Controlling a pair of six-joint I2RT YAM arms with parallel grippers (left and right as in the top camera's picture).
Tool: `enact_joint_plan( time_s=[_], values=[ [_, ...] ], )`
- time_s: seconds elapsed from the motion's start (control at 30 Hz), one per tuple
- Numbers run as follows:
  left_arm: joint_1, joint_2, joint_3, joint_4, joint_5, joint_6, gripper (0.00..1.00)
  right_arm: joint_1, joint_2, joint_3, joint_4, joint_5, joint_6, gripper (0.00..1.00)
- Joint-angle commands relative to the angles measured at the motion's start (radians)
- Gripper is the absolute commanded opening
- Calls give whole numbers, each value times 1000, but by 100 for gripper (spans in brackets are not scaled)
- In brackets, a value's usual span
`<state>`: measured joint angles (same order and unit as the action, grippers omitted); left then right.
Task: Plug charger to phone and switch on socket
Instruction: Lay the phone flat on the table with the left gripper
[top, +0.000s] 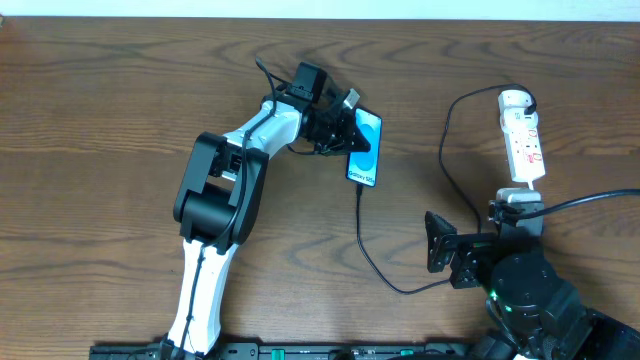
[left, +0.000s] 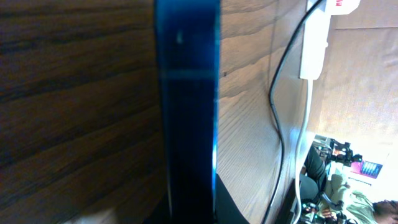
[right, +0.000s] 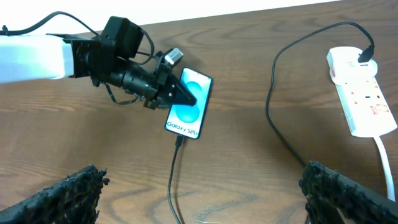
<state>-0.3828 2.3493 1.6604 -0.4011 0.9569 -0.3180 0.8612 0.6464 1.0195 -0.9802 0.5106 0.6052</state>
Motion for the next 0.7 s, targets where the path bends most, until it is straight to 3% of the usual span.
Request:
enact_joint_plan(
  time_s=[0.0,0.43,0.67],
  values=[
    [-5,-15,-6,-17,-19,-2,8,-5,6,13,-3,39,23,99],
    [-6,-15,-6,-32,-54,-2,17,-5,132,13,75,80,28,99],
    [-6,-15,-6,-48,-53,-2,24,-5,239,13,80,81,131,99]
  ],
)
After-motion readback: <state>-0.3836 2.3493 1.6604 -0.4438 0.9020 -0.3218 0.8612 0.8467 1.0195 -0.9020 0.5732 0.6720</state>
